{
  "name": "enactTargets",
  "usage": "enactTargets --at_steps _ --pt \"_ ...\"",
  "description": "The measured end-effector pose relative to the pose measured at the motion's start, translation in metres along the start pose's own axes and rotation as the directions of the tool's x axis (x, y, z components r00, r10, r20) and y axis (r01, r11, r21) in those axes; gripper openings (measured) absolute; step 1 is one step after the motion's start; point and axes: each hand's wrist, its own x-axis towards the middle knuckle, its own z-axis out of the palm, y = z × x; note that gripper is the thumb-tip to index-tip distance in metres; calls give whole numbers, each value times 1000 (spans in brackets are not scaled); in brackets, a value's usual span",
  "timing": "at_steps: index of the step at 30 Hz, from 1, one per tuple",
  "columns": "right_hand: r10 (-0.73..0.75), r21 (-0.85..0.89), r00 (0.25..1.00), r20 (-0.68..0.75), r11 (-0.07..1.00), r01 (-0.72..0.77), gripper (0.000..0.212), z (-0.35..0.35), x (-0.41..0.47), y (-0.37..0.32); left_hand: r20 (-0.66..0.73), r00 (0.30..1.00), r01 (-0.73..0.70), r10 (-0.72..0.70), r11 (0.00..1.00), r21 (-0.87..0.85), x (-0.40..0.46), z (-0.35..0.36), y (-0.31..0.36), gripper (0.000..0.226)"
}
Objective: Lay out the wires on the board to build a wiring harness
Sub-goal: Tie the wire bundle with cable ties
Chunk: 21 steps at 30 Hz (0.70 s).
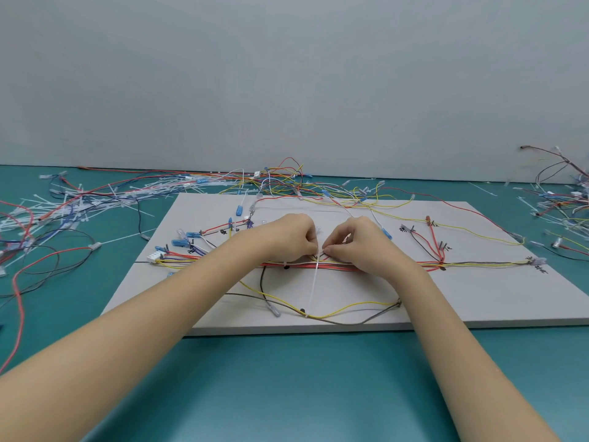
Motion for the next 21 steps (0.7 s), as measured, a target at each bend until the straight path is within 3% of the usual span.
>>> enactTargets --at_steps 3,5,8,12,16,21 --pt "4 31 1000 22 1000 -5 6 0 0 -2 -156 987 -49 45 999 -23 -4 2 1 11" --pt "13 51 999 29 999 -15 6 0 -1 -3 -189 979 -85 76 995 -44 -5 1 2 10" --pt "43 90 998 37 995 -46 5 -1 -1 -2 -110 991 -84 76 994 -68 -5 -1 4 12" --pt "81 166 996 27 983 -84 10 -2 -2 -3 -105 993 -70 60 993 -93 -2 0 5 10" --pt "104 351 993 51 929 -116 15 -5 -3 -3 -59 997 -57 48 985 -163 -3 0 1 10" --pt "97 359 990 98 925 -126 14 -9 -5 -3 9 999 -36 37 989 -143 0 3 1 11"
